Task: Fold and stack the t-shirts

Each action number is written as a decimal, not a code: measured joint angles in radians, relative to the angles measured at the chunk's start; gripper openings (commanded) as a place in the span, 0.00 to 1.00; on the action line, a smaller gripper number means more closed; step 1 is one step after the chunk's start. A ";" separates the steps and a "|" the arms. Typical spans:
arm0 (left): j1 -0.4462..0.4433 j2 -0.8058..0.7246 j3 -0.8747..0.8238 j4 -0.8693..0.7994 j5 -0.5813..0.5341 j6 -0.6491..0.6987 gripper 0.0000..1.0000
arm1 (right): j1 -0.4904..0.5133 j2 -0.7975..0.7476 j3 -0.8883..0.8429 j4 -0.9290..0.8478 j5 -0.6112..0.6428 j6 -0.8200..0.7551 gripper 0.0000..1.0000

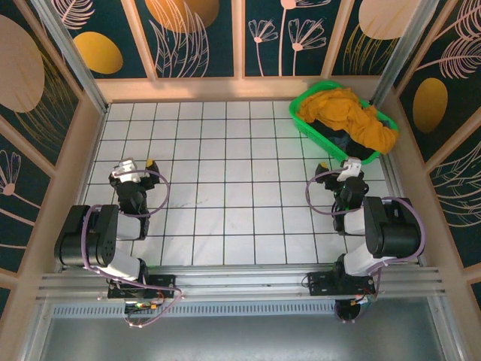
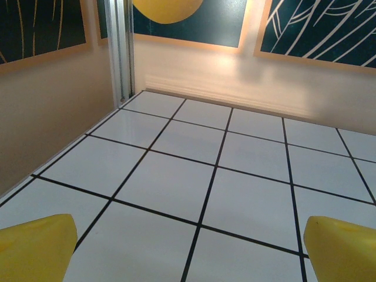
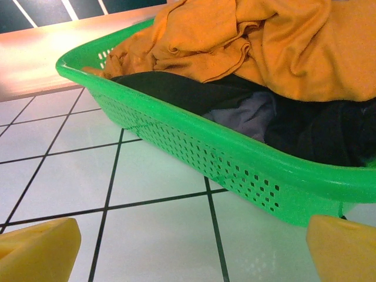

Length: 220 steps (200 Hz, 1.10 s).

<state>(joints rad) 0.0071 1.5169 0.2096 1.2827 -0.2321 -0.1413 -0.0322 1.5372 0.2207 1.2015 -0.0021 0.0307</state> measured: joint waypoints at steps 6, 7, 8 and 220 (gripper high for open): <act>0.000 0.000 0.000 0.000 0.000 0.000 0.99 | 0.000 0.000 0.000 0.000 0.000 0.000 0.99; 0.000 0.000 0.000 0.000 0.000 0.000 0.99 | 0.000 0.000 0.000 0.000 0.000 0.000 0.99; 0.000 0.000 0.000 0.000 0.000 0.000 0.99 | 0.000 0.000 0.000 0.000 0.000 0.000 0.99; -0.262 -0.055 1.161 -1.378 0.297 -0.540 0.81 | -0.077 0.285 1.546 -1.627 0.049 0.463 0.70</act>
<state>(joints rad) -0.2550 1.4620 1.3708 -0.0956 0.0647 -0.6815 -0.1097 1.8225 1.7668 -0.4259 0.0471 0.4934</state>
